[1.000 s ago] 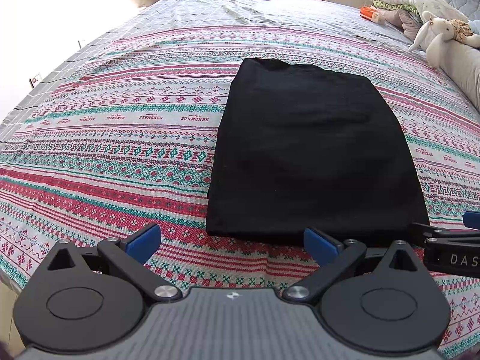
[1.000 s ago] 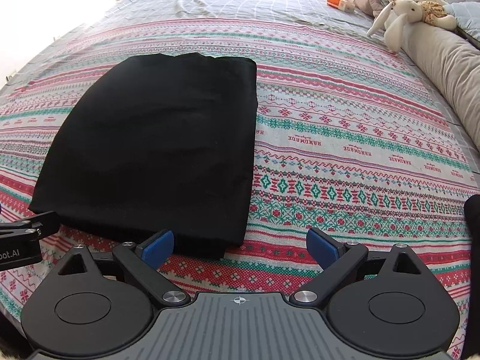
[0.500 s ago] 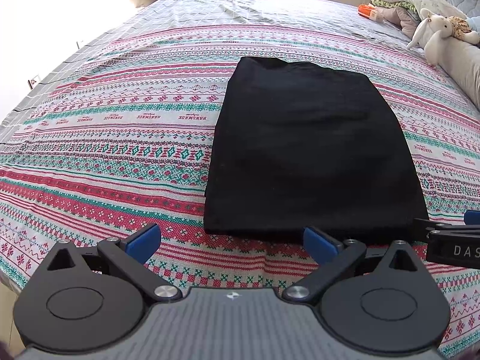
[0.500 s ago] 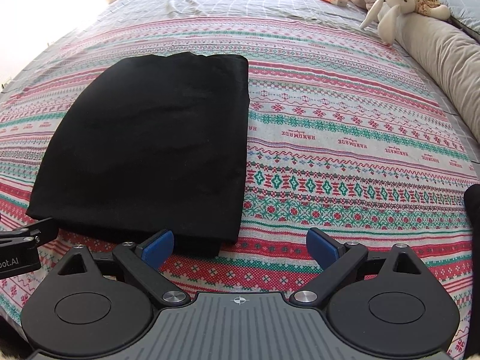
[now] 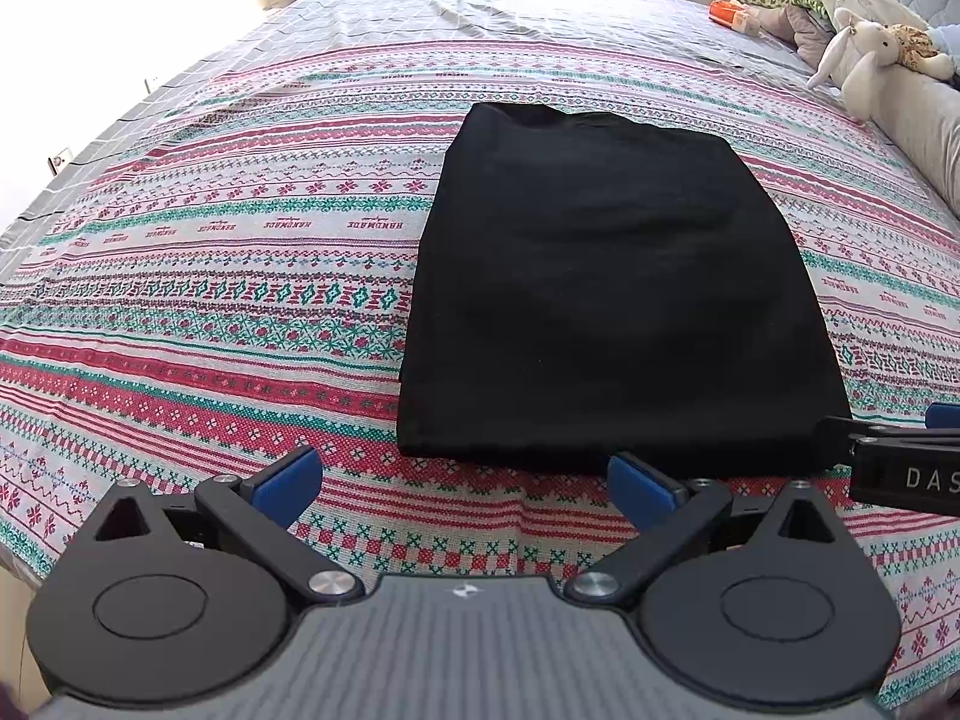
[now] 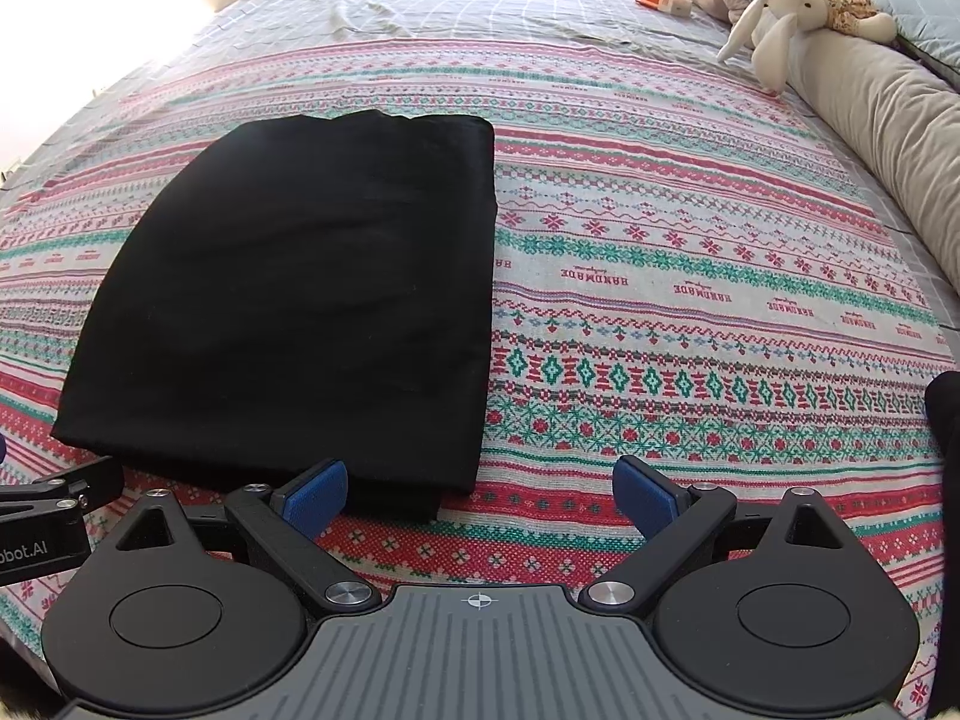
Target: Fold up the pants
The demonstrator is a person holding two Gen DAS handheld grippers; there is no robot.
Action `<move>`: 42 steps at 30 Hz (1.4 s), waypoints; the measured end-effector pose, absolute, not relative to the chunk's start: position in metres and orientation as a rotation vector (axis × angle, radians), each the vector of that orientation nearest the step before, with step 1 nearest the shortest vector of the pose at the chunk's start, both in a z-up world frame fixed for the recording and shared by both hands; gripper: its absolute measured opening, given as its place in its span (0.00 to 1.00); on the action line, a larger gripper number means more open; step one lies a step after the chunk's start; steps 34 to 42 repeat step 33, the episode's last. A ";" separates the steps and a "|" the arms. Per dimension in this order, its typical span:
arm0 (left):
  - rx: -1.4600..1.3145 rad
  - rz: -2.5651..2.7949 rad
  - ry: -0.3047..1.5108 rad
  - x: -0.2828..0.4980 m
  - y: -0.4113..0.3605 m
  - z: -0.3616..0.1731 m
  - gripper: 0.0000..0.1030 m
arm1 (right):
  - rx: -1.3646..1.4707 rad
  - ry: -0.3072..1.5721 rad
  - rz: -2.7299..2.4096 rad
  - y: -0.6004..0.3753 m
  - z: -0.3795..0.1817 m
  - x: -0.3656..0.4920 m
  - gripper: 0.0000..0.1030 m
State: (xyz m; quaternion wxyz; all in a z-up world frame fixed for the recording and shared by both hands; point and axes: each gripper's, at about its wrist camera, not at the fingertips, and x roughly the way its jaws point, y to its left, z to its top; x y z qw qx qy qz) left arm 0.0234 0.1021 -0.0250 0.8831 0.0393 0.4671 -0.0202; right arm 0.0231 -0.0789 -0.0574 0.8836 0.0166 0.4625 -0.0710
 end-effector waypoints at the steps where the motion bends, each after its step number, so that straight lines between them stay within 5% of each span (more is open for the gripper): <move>1: 0.082 -0.042 0.973 0.024 0.102 -0.025 1.00 | 0.035 0.963 -0.148 -0.079 -0.057 0.023 0.94; 42: 0.073 -0.055 0.989 0.023 0.105 -0.026 1.00 | 0.026 0.967 -0.143 -0.076 -0.060 0.024 0.94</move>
